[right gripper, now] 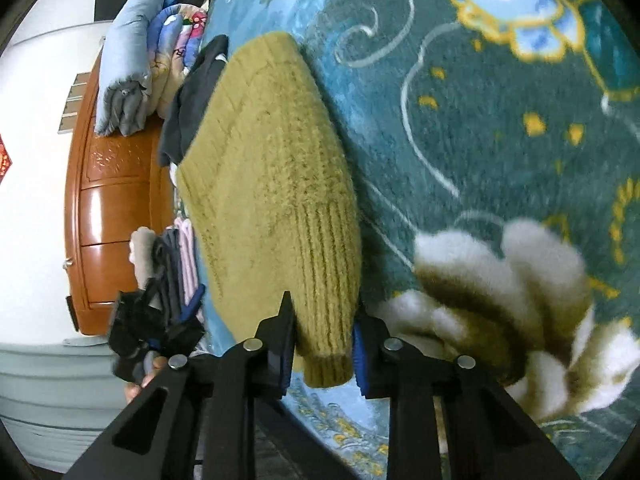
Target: Fold clothes
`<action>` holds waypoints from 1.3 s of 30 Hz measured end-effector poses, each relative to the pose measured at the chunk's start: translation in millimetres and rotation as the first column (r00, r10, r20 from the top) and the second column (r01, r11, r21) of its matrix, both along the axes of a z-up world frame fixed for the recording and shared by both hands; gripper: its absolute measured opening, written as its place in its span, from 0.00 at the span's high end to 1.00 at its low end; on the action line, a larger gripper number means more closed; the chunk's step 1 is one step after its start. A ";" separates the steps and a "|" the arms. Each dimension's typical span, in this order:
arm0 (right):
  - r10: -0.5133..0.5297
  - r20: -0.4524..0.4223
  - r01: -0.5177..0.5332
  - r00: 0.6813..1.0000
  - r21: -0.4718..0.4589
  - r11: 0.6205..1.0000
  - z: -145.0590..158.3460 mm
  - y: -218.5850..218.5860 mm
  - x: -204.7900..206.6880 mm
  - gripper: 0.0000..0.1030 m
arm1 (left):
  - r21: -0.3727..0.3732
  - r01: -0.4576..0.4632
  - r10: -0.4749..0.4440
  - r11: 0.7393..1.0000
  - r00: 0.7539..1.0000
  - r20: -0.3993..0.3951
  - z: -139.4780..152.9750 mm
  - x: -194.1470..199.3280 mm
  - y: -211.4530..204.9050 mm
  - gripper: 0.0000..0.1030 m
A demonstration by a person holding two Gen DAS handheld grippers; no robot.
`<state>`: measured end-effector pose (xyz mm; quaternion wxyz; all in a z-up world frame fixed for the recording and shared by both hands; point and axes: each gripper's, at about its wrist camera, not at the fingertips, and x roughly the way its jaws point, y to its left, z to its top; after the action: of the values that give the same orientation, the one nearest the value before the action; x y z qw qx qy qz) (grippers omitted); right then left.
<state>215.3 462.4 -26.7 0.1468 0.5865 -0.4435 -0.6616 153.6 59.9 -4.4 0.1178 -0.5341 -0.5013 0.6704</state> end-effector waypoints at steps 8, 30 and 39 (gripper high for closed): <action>-0.046 -0.048 0.056 0.998 0.216 0.975 25.1 76.6 -78.7 0.76 | -0.001 0.023 -0.023 1.000 1.000 0.007 -6.3 -13.1 7.4 0.40; -0.149 0.067 0.143 0.987 0.092 0.985 -2.7 58.0 2.7 0.46 | -0.066 0.216 -0.218 0.974 0.975 -0.031 -12.6 -98.8 66.1 0.53; -0.173 0.000 0.173 0.985 0.082 0.982 13.8 62.0 3.1 0.46 | -0.116 0.298 -0.300 0.948 0.954 -0.003 -13.8 -96.6 67.8 0.76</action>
<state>218.4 524.4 -12.9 0.0632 0.5536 -0.4660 -0.6874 56.9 127.6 -18.2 0.1925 -0.6028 -0.3743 0.6779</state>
